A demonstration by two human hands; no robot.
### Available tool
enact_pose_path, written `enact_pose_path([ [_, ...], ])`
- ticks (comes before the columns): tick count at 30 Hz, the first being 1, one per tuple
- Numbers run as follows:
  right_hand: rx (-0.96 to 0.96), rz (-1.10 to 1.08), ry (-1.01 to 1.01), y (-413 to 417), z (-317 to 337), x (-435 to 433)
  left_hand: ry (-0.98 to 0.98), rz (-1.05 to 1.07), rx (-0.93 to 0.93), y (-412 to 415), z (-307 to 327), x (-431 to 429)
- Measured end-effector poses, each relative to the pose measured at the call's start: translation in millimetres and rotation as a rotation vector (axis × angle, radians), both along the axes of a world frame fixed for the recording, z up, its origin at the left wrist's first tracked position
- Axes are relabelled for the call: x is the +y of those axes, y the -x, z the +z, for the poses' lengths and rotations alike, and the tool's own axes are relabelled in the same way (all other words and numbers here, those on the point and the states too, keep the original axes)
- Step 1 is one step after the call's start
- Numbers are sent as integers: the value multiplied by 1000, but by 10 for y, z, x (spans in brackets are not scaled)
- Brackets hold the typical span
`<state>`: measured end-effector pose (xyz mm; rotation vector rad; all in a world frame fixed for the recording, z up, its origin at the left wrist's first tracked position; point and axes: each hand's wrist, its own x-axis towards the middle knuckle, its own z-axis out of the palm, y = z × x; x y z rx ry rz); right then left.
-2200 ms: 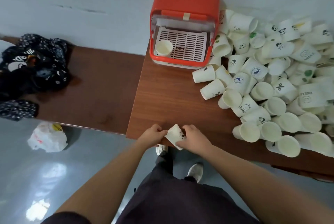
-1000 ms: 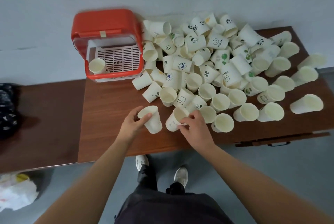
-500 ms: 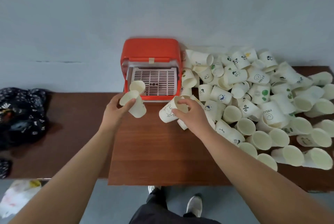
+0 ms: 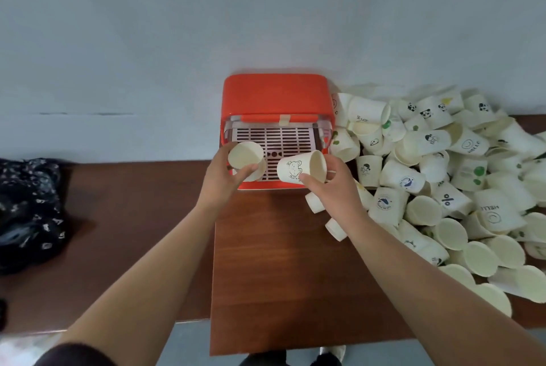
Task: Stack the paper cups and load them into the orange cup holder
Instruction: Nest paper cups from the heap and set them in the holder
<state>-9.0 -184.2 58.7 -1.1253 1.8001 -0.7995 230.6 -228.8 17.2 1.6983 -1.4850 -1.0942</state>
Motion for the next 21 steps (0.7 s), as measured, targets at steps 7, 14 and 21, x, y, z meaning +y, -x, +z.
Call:
enact_pose_path([
  [7,17,-20,-18,-83,-201,-212,-11,-40,43,-28,-215,-248],
  [14,-1,-40,28,-118,-234,-339,-22,-111,14,-93,-362,-240],
  [21,10,82,58,-232,-186,-431,-36,-215,-218,-85,-529,-265],
])
